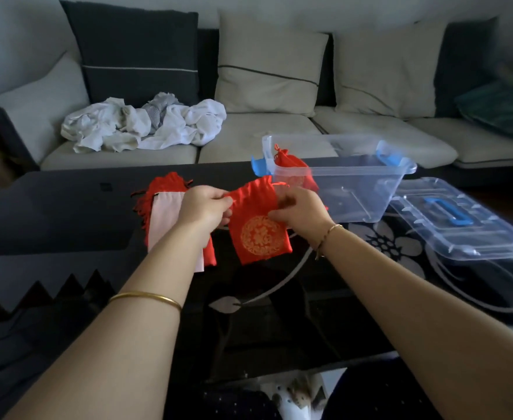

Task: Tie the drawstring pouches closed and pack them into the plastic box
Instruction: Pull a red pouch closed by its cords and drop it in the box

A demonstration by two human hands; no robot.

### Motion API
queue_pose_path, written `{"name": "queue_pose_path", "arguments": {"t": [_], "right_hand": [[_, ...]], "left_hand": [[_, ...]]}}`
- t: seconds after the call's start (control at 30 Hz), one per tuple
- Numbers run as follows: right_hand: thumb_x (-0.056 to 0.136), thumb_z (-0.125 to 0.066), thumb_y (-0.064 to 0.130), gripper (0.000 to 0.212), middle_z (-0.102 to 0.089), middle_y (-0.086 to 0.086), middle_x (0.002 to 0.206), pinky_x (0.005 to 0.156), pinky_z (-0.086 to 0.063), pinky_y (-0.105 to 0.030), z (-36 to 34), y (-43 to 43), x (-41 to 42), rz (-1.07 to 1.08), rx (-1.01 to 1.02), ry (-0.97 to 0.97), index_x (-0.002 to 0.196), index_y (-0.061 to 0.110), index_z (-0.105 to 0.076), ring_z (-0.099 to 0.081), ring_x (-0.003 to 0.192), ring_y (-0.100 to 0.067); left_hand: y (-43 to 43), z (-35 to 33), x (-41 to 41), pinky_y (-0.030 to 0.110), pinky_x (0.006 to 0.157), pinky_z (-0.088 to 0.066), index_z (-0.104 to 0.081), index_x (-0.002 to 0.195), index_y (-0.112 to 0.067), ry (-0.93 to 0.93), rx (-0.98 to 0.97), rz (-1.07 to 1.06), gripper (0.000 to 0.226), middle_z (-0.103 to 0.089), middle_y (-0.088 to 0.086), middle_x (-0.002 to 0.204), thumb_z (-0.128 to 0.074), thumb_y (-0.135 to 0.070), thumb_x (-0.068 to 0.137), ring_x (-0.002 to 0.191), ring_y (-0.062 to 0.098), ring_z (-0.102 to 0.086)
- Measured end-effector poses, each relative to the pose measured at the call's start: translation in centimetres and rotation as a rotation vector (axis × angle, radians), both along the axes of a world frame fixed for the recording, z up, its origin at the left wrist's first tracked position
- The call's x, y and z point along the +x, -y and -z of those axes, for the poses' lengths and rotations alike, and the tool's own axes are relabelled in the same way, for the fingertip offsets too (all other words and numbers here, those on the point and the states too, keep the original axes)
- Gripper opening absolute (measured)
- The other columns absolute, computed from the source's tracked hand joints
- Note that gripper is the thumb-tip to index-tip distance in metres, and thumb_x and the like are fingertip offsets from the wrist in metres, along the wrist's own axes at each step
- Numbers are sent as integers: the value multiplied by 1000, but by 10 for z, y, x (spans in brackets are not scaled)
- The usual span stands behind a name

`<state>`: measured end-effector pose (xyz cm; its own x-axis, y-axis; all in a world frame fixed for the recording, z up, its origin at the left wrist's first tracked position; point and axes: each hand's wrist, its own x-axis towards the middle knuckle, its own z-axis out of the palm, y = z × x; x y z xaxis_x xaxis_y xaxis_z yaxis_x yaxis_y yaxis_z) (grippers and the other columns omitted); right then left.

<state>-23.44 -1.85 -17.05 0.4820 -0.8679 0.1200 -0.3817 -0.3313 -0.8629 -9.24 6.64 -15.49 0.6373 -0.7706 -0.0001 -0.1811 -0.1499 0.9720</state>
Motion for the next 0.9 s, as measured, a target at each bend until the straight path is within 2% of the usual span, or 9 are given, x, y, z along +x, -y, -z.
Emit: {"name": "queue_pose_path", "arguments": {"t": [0.07, 0.13, 0.27, 0.33, 0.43, 0.53, 0.67, 0.8, 0.9], "right_hand": [[75, -70, -2, 21, -65, -3, 86, 75, -56, -35, -6, 4, -19, 48, 98, 111, 82, 17, -63, -64, 81, -21], [74, -67, -8, 27, -62, -4, 78, 75, -54, -43, -9, 9, -33, 114, 192, 256, 79, 17, -57, -62, 78, -26], [79, -60, -10, 51, -65, -11, 88, 80, -54, -42, -11, 8, -53, 126, 274, 409, 118, 16, -42, -62, 82, -22], [81, -60, -8, 38, -67, -18, 96, 79, -54, -38, -15, 4, -60, 90, 173, 318, 114, 11, -52, -63, 81, -23], [85, -60, 0, 18, -69, -12, 89, 72, -55, -24, -13, 6, -62, 130, -44, 103, 101, 5, -66, -66, 74, -16], [87, -58, 3, 14, -71, -10, 85, 71, -55, -21, -8, 11, -63, 166, -151, 20, 97, 4, -69, -68, 71, -15], [90, -55, 6, 14, -71, -10, 82, 77, -55, -27, -7, 15, -68, 173, -223, -37, 91, 3, -68, -68, 72, -17], [92, -53, 7, 13, -66, -2, 70, 68, -54, -22, -6, 17, -70, 168, -234, -64, 92, 3, -65, -63, 59, -9], [94, -49, 8, 15, -65, 1, 68, 68, -54, -23, -5, 20, -69, 180, -252, -104, 93, 4, -64, -64, 60, -11]], "left_hand": [[8, -2, -15, 21, 64, -52, -62, 97, -8, 10, -31, 35, 12, -57, 4, 71, -52, -2, 94, 63, 10, -55], [14, -5, -28, 24, 68, -53, -62, 96, -8, 42, -43, 63, 13, -58, 3, 72, -52, -2, 94, 65, 10, -55], [18, -4, -40, 27, 71, -53, -62, 93, -11, 115, -43, 86, 14, -58, 2, 72, -51, -2, 93, 65, 10, -56], [18, -2, -41, 30, 75, -54, -62, 92, -12, 142, -29, 75, 14, -59, 2, 73, -51, -3, 93, 66, 11, -56], [15, -2, -40, 29, 75, -54, -63, 93, -11, 157, -25, 64, 14, -59, 2, 74, -51, -3, 94, 67, 11, -56], [13, -4, -36, 27, 75, -53, -64, 96, -9, 159, -12, 57, 14, -59, 2, 74, -51, -5, 95, 66, 10, -56], [12, -6, -26, 37, 86, -54, -61, 112, 1, 115, 53, 84, 25, -57, 4, 76, -42, -5, 99, 68, 12, -56], [7, -6, -24, 28, 74, -52, -58, 117, 4, 166, 73, 142, 27, -56, 4, 75, -40, -3, 99, 66, 12, -56], [4, -9, -23, 28, 73, -53, -61, 111, 5, 198, 67, 158, 23, -59, 5, 74, -44, -2, 97, 66, 13, -58]]}}
